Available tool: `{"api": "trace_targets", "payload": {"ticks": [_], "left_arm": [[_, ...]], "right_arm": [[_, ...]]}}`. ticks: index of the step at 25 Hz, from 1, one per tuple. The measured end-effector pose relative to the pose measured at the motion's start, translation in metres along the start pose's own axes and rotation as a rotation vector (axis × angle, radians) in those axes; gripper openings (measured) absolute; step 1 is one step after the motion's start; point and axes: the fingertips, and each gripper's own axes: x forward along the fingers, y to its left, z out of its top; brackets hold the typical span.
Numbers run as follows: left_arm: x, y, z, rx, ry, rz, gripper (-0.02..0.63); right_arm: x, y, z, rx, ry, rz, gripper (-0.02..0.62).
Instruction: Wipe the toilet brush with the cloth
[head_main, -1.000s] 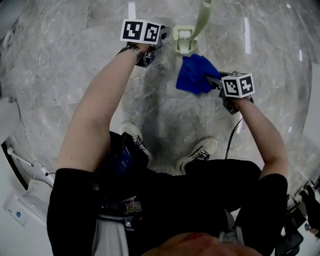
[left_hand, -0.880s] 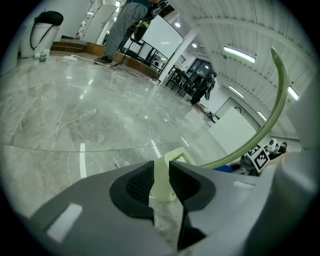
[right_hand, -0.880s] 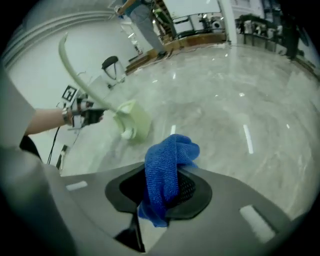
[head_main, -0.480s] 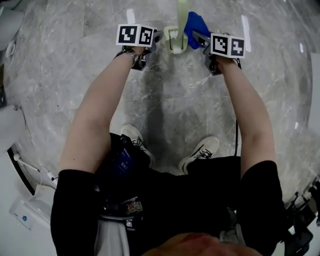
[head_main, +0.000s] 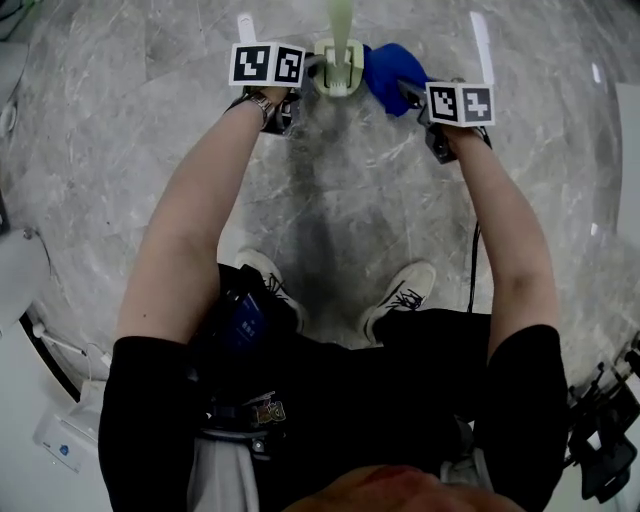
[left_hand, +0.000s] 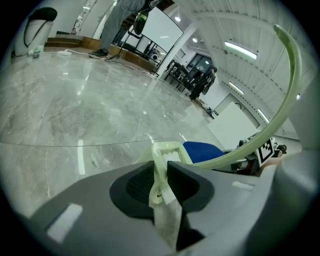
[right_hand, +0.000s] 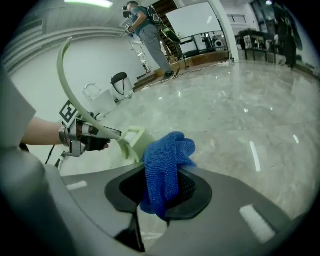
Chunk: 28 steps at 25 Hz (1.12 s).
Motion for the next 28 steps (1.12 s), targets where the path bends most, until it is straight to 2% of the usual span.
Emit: {"api": "trace_targets", "payload": {"ticks": [4, 6, 8, 10, 12, 13, 14, 15, 17, 19, 22, 25, 28], "left_arm": [[-0.004, 0.003, 0.003, 0.019, -0.014, 0.017, 0.083], [-0.013, 0.009, 0.008, 0.009, -0.047, 0.030, 0.101], [-0.025, 0.018, 0.013, 0.010, -0.073, 0.055, 0.106], [-0.039, 0.027, 0.017, 0.023, -0.095, 0.096, 0.106], [-0.054, 0.036, 0.024, 0.036, -0.129, 0.140, 0.106], [-0.062, 0.039, 0.027, 0.050, -0.146, 0.161, 0.106], [-0.069, 0.042, 0.029, 0.073, -0.157, 0.181, 0.106], [-0.076, 0.044, 0.030, 0.105, -0.163, 0.198, 0.106], [-0.091, 0.045, 0.033, 0.181, -0.168, 0.230, 0.106], [-0.109, 0.044, 0.035, 0.215, -0.176, 0.242, 0.095], [-0.150, 0.032, 0.031, 0.204, -0.175, 0.244, 0.061], [-0.200, 0.007, 0.021, 0.209, -0.151, 0.265, 0.032], [-0.251, -0.028, 0.007, 0.156, -0.171, 0.270, 0.034]], "right_arm": [[-0.024, -0.026, 0.000, -0.014, -0.124, -0.089, 0.108], [-0.030, -0.033, -0.004, -0.055, -0.155, -0.122, 0.155], [-0.034, -0.040, -0.010, -0.117, -0.153, -0.182, 0.255], [-0.038, -0.044, -0.015, -0.183, -0.134, -0.233, 0.255], [-0.043, -0.042, -0.020, -0.208, -0.099, -0.231, 0.299], [-0.048, -0.040, -0.020, -0.209, -0.091, -0.225, 0.298], [-0.055, -0.038, -0.017, -0.212, -0.099, -0.228, 0.268], [-0.064, -0.036, -0.012, -0.222, -0.121, -0.242, 0.111], [-0.079, -0.029, 0.003, -0.252, -0.172, -0.273, 0.004], [-0.088, -0.017, 0.018, -0.264, -0.209, -0.268, 0.002], [-0.105, 0.008, 0.036, -0.217, -0.237, -0.233, 0.002], [-0.126, 0.047, 0.039, -0.174, -0.205, -0.160, 0.002], [-0.151, 0.086, 0.030, -0.135, -0.153, -0.121, 0.002]]}}
